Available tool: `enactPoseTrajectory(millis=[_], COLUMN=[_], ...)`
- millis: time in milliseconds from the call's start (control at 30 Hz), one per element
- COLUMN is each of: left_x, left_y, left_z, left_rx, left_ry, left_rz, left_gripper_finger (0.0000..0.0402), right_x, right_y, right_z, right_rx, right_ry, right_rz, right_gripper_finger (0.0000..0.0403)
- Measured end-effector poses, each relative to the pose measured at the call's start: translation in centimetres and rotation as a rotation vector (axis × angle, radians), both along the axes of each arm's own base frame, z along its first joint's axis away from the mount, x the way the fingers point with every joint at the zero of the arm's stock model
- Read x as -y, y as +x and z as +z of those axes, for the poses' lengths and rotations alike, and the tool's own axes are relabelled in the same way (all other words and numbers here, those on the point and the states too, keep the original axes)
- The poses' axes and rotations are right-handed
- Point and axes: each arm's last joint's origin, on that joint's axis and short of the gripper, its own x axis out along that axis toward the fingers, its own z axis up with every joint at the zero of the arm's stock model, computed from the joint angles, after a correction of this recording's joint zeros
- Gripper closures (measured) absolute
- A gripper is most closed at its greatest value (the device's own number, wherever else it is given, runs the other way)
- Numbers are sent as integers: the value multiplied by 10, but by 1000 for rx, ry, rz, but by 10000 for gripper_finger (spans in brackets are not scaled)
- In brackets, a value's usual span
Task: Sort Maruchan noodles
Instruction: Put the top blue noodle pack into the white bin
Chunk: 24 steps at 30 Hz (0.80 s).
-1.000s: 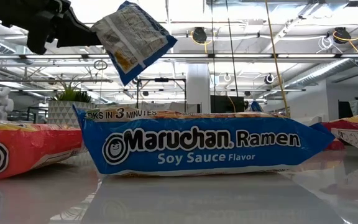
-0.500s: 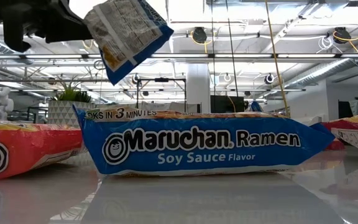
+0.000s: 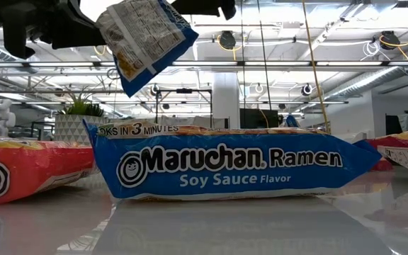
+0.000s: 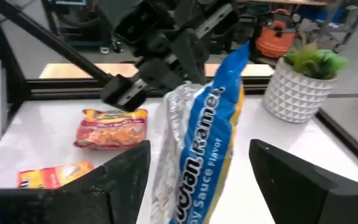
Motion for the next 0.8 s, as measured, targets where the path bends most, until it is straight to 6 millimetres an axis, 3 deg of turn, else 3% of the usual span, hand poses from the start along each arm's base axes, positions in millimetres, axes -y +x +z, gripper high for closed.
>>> enactPoseTrajectory(millis=[300,533,800], left_x=[0,0,0], left_y=[0,0,0], left_z=[0,0,0], left_rx=[3,2,4], left_ry=[-13,-16,-23], left_rz=[-3,-4,-2], left_gripper_finger=[387,387,387], right_x=[13,17,17], right_y=[19,25,25], right_z=[-24,-25,-25], right_rx=[-19,33,28], right_ry=[49,98,100], right_rz=[10,32,37], right_gripper_finger=[162,175,243])
